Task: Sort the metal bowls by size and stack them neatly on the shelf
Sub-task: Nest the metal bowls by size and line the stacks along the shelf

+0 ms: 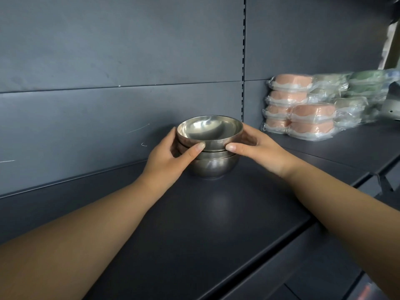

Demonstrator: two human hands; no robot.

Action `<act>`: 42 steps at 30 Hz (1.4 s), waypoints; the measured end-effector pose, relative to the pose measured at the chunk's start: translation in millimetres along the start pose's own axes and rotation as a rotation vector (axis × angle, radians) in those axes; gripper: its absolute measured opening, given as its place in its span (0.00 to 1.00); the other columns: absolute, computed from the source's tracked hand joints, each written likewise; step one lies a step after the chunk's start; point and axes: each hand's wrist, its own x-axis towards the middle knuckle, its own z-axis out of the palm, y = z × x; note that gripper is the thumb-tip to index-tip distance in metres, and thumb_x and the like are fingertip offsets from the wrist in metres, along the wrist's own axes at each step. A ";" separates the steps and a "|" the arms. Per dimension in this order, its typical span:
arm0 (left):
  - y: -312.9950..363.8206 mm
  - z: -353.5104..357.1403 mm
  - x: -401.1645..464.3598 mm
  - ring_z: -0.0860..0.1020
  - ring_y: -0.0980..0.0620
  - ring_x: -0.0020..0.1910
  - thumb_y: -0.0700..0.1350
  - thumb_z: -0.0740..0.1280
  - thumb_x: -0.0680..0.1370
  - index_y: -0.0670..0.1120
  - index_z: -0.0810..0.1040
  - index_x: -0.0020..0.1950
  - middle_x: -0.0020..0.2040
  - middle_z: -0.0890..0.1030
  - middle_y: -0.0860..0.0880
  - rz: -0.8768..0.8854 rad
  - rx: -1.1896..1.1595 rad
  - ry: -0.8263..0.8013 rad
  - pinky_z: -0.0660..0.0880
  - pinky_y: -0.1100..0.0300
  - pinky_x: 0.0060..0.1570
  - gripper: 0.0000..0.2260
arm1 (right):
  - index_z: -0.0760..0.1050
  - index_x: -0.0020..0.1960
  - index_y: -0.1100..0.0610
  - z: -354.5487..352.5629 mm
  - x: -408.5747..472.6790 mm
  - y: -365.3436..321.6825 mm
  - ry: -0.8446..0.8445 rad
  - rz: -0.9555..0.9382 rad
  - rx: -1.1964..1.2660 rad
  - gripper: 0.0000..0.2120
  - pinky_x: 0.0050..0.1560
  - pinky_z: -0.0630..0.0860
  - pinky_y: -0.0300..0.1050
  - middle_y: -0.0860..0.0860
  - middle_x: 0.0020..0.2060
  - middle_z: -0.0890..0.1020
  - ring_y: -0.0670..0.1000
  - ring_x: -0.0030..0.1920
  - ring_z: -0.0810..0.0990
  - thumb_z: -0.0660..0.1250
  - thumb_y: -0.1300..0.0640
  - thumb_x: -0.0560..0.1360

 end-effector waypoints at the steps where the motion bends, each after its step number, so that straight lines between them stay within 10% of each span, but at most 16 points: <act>1: 0.2 -0.4 -0.2 0.80 0.56 0.54 0.59 0.69 0.64 0.55 0.77 0.54 0.51 0.83 0.54 0.005 -0.002 -0.002 0.74 0.54 0.61 0.21 | 0.73 0.56 0.47 0.2 0.2 -0.1 0.003 0.003 0.014 0.16 0.54 0.74 0.32 0.42 0.47 0.82 0.37 0.50 0.79 0.67 0.61 0.73; 14: -3.1 -3.0 -1.1 0.77 0.68 0.54 0.56 0.73 0.62 0.64 0.71 0.56 0.49 0.80 0.68 0.013 0.006 -0.099 0.71 0.67 0.56 0.24 | 0.77 0.45 0.47 2.9 -5.5 0.2 -0.007 0.161 -0.039 0.03 0.51 0.71 0.32 0.40 0.43 0.81 0.36 0.46 0.78 0.67 0.54 0.72; 24: -5.1 0.8 -1.2 0.78 0.65 0.54 0.53 0.76 0.58 0.55 0.71 0.60 0.56 0.80 0.57 -0.081 -0.028 -0.141 0.74 0.72 0.51 0.32 | 0.76 0.47 0.47 8.3 -6.6 -3.1 0.013 0.265 0.028 0.04 0.64 0.73 0.51 0.45 0.51 0.80 0.45 0.57 0.78 0.67 0.51 0.72; 35: 42.6 -125.1 -90.3 0.79 0.66 0.48 0.47 0.79 0.62 0.54 0.75 0.51 0.50 0.81 0.60 -0.234 0.148 0.173 0.75 0.70 0.50 0.21 | 0.75 0.44 0.47 129.0 7.4 -64.4 -0.232 0.069 0.179 0.03 0.46 0.77 0.33 0.44 0.43 0.80 0.39 0.42 0.79 0.65 0.55 0.74; 42: 85.1 -226.9 -186.3 0.80 0.62 0.51 0.47 0.77 0.63 0.54 0.76 0.54 0.51 0.83 0.58 -0.307 0.297 0.459 0.75 0.66 0.52 0.21 | 0.74 0.42 0.48 255.2 14.5 -127.7 -0.467 0.006 0.259 0.03 0.53 0.75 0.43 0.43 0.40 0.79 0.42 0.41 0.77 0.64 0.53 0.75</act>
